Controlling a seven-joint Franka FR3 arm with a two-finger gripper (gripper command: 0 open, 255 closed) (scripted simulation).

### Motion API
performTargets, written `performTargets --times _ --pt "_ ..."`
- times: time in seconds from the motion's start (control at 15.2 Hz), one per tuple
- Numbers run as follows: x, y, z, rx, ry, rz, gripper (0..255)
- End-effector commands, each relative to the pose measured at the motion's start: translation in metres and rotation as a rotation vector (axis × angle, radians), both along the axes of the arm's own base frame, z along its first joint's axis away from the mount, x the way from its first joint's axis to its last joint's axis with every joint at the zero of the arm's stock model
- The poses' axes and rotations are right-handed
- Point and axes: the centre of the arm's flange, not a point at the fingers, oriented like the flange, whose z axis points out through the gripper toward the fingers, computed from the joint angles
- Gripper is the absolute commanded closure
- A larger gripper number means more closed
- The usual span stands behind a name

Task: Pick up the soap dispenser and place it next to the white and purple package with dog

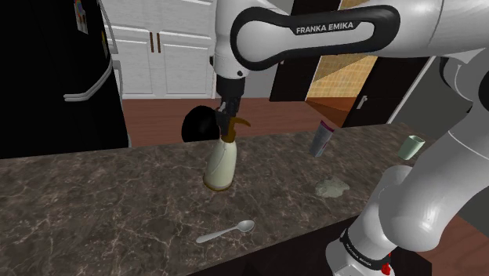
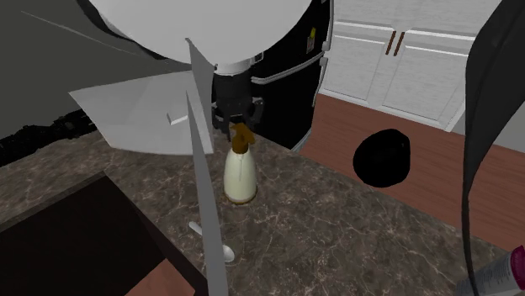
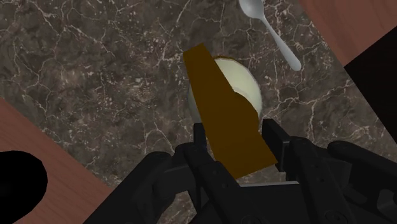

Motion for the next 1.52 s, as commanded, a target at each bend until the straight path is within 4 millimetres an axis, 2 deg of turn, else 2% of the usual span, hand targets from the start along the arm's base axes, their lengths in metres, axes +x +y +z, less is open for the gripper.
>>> performTargets --times 0.0,1.45 --pt "0.001 0.000 0.010 0.000 0.000 0.000 255" --pt "0.001 0.000 0.126 0.000 0.000 0.000 255"
